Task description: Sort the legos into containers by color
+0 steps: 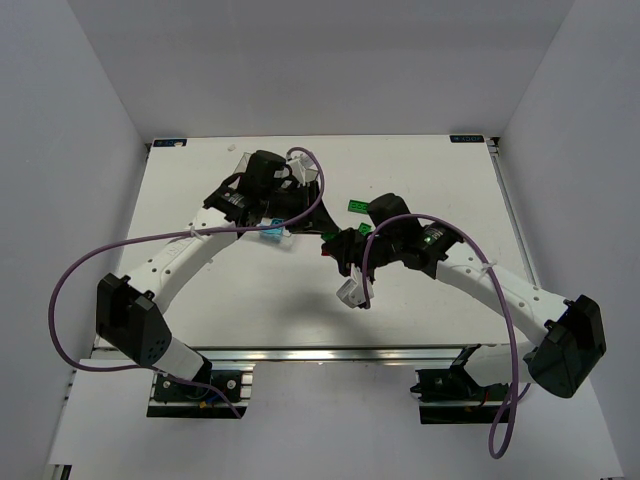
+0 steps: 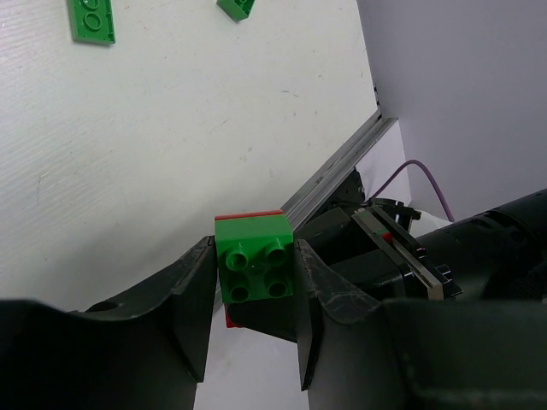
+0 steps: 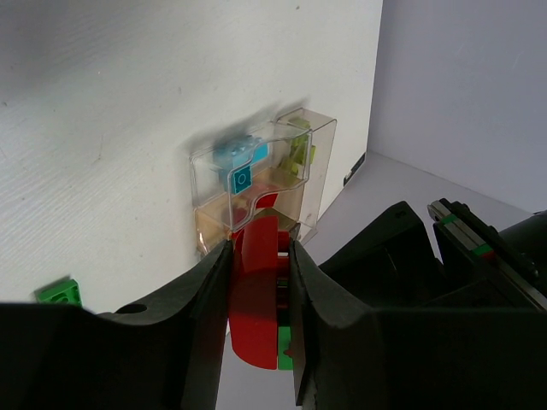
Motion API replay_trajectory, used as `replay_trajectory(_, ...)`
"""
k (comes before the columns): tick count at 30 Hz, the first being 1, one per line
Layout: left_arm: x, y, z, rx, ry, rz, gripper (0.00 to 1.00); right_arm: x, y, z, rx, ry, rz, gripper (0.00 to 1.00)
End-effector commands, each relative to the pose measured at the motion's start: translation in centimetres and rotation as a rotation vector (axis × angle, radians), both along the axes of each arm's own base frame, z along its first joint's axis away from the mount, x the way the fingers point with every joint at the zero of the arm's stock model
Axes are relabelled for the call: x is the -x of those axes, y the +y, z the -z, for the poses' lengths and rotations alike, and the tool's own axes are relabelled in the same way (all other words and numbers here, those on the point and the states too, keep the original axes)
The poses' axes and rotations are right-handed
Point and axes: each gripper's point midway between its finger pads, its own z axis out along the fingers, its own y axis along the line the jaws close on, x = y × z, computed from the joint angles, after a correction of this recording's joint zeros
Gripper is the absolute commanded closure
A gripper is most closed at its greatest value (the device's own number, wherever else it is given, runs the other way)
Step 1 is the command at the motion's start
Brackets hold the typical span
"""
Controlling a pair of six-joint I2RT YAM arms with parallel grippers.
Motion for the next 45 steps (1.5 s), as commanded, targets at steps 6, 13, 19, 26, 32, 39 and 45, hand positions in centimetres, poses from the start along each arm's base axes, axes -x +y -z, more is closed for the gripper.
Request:
replay_trajectory(6, -1.7, 1.4, -3.9, 0.026, -0.115, -0.055, 1.0, 1.4, -2.3, 3.3, 0.121, 0.025, -0.029, 1.0)
replay_trajectory(13, -1.9, 1.7, -4.2, 0.026, -0.112, -0.06, 1.0, 1.5, -2.8, 3.8, 0.128, 0.033, -0.023, 1.0)
replay_trajectory(19, -2.6, 2.5, -4.2, 0.015, -0.121, -0.097, 1.0, 1.2, -2.8, 3.8, 0.123, 0.048, 0.003, 1.0)
replay_trajectory(26, -6.8, 5.3, -2.1, -0.074, -0.154, -0.271, 1.0, -1.2, -2.4, 3.6, 0.097, 0.267, 0.249, 1.0)
replay_trajectory(32, -13.3, 8.0, -0.2, -0.152, -0.222, -0.459, 1.0, -4.7, -1.5, 1.2, -0.004, 0.585, 0.554, 1.0)
replay_trajectory(39, -20.9, 8.5, 1.6, -0.212, -0.289, -0.572, 1.0, -6.6, -1.9, -0.5, -0.105, 0.827, 0.701, 1.0)
replay_trajectory(45, -25.0, 8.2, 1.9, -0.254, -0.326, -0.586, 1.0, -7.6, -2.0, -2.1, -0.188, 0.973, 0.741, 1.0)
